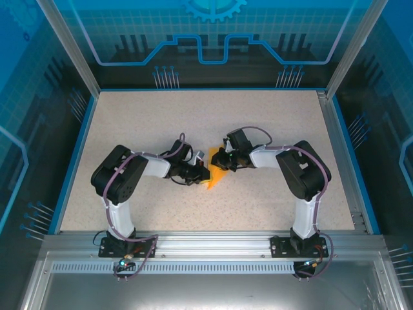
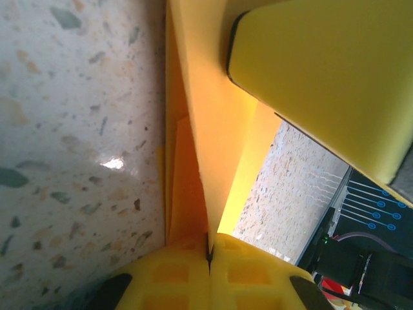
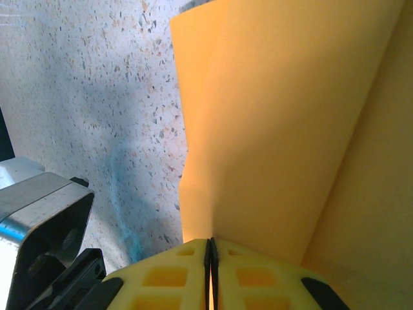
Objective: Fold a paper plane with a square sheet of paper (pick it up from the middle)
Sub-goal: Fourth fold the wing at the center of the table.
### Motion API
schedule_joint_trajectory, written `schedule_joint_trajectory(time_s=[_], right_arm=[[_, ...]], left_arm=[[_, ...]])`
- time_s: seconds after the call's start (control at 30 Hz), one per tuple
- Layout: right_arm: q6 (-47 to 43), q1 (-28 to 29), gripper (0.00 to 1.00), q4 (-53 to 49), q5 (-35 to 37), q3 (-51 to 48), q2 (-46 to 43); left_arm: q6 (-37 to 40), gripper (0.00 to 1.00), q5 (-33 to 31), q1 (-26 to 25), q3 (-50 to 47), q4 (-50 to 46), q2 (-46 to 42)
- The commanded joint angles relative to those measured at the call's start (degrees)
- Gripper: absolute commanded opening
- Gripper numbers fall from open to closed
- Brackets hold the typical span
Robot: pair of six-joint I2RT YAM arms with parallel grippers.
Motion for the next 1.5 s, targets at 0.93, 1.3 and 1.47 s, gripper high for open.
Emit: schedule_joint_trajectory(time_s=[0.93, 1.3, 1.47], right_arm=[[-1.56, 0.18, 0.14, -3.08, 1.99, 2.14, 0.37], [-1.41, 0.13, 0.12, -5.50, 4.84, 1.51, 1.60], [-1.41, 0.12, 0.12, -5.43, 5.45, 0.81, 1.76]], left_arm=[[2.37, 0.00, 1.57, 0.85, 1.70, -6.48, 5.02], [2.89, 0.00, 1.63, 0.97, 1.86, -7.45, 5.42], [3.07, 0.00, 1.71, 0.98, 1.95, -7.53, 5.38]])
